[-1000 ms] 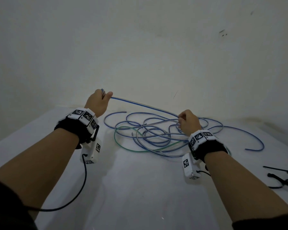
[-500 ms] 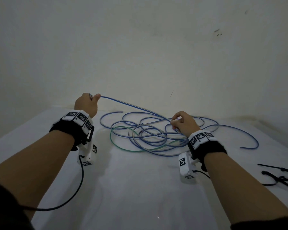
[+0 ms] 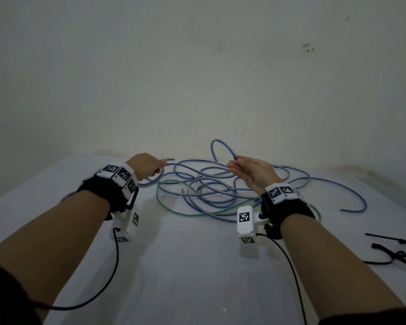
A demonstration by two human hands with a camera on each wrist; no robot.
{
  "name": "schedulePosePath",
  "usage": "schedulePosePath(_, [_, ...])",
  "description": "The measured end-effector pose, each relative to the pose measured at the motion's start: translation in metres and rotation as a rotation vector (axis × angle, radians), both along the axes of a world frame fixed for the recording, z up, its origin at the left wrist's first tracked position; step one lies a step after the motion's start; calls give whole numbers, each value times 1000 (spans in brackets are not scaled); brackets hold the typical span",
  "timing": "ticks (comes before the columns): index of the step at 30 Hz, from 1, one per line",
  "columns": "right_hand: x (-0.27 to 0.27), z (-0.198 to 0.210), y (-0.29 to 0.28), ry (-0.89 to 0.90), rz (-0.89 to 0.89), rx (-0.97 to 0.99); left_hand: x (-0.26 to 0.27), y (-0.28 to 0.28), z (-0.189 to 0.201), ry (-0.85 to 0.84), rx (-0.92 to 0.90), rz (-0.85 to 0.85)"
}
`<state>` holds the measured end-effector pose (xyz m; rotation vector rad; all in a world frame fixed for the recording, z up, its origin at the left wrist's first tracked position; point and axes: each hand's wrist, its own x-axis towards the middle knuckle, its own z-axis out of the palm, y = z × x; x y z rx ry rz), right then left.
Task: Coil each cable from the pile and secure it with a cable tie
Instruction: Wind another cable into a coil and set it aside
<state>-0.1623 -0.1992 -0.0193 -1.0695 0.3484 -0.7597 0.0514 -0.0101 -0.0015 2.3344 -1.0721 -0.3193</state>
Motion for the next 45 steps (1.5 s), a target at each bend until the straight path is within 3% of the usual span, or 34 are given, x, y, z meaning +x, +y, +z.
schedulePosePath(3, [4,-1,-1,23,-148,-28,-9,-1,3,335,-99,-87])
schedulePosePath(6, [7,-1,0,103,-167,-79,-20,-3,7,523,-152,-170])
schedulePosePath(12, [14,-4,14,389,-74,-582,-34,-12,14,775,-317,-284])
schedulePosePath(17, [24,3,23,548,15,-581,-40,-18,18,1043,-491,-373])
schedulePosePath(19, [24,2,26,514,102,-512,-40,-19,21,1132,-581,-369])
schedulePosePath(22, [22,-6,24,461,137,-453,-36,-20,22,1176,-741,-336])
schedulePosePath(27, [11,-13,13,527,28,-683,-22,-22,20,1153,-1051,-214])
schedulePosePath(32, [7,-23,3,595,-114,-640,-13,-21,22,1178,-1287,-114])
schedulePosePath(35, [9,-23,10,573,-137,-637,-21,-26,20,1132,-1344,-155])
schedulePosePath(37, [12,-19,16,533,-134,-649,-33,-32,18,997,-1306,-220])
schedulePosePath(43, [24,-7,29,484,-61,-680,-64,-49,3,126,-834,-338])
schedulePosePath(45, [26,-3,34,488,-23,-724,-65,-51,-3,-63,-722,-379])
